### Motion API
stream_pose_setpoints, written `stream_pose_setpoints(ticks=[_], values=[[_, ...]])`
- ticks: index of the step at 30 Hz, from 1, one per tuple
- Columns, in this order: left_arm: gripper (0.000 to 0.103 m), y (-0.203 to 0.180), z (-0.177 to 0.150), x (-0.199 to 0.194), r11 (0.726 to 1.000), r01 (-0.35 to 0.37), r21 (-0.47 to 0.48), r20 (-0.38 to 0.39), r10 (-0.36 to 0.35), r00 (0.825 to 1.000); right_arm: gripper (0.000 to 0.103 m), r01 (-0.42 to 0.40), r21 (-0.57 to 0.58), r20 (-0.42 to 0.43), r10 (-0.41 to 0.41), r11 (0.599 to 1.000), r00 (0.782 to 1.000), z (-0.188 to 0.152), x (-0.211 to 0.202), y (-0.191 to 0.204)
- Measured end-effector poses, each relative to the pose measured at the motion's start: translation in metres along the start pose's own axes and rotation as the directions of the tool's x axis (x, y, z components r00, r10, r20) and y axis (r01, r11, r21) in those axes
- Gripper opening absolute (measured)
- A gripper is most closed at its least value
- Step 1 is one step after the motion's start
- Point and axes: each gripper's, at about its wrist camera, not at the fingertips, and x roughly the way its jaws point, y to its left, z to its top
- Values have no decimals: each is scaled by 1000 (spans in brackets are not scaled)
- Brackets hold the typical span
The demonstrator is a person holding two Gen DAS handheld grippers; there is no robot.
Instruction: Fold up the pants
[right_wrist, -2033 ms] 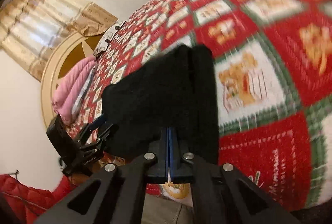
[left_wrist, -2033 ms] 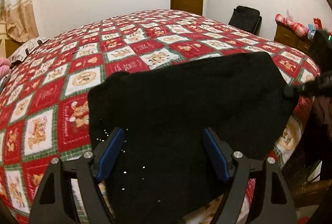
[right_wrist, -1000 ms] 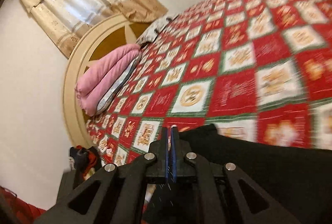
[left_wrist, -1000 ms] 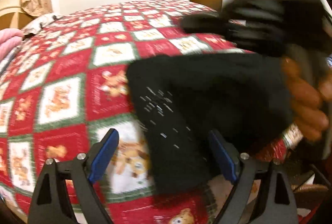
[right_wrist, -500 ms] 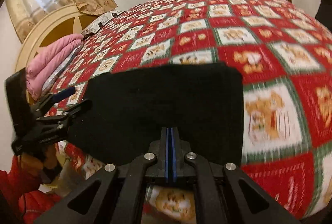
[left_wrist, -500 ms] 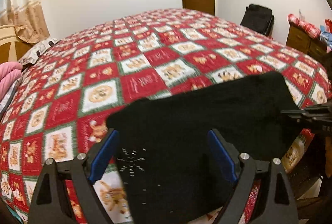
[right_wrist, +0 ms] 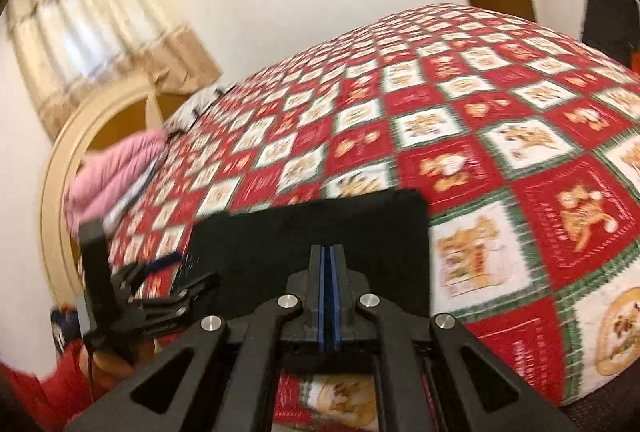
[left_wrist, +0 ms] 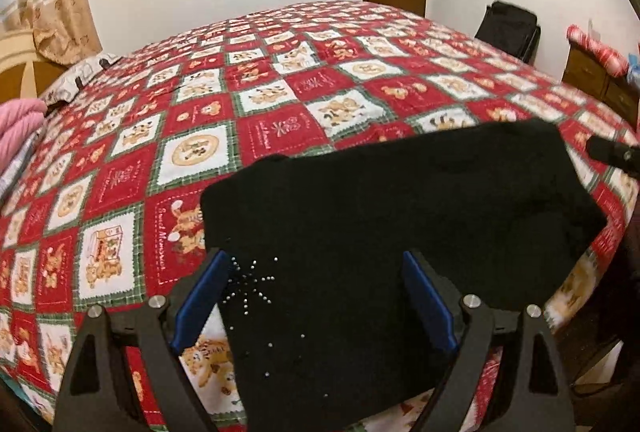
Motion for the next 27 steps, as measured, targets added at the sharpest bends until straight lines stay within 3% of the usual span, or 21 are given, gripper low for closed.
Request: stream_pose_setpoints(ticks=[1,2,3,5,9,12,15,22,25,27], values=[[92,3,1,0,1000,14,-18,4,-13,1000,9,-4,45,-6,4,999,1000,0,2,-10],[95,6,1,2,999,24,-34,5,-24,1000,24,-5,79,-13,6,997,1000,-2,4,-17],[95,9,1,4,998,35,-51,0,-35,999,46,-8,114,-15,10,993,1000,-4,7,-25],[95,15,0,8,996,46,-80,-9,-46,999,63,0,186,1,0,983,1000,-12,9,-39],[96,29,-5,18,985,58,-160,-34,-64,997,63,35,240,-2,-35,970,999,-16,11,-56],[97,40,-11,29,959,120,-258,-55,-139,989,63,54,195,-2,-55,979,998,-18,15,-50],[99,40,-12,26,950,144,-277,-34,-160,987,63,85,139,-18,-83,987,996,-25,21,-44],[101,31,-18,24,966,119,-227,-45,-133,990,65,99,69,-81,-93,993,992,-39,38,-23],[103,30,-22,22,967,130,-220,-44,-143,989,65,-20,156,-109,37,988,993,-39,39,-29],[103,29,-22,22,968,133,-214,-49,-147,988,65,-58,191,-120,82,980,989,-39,40,-35]])
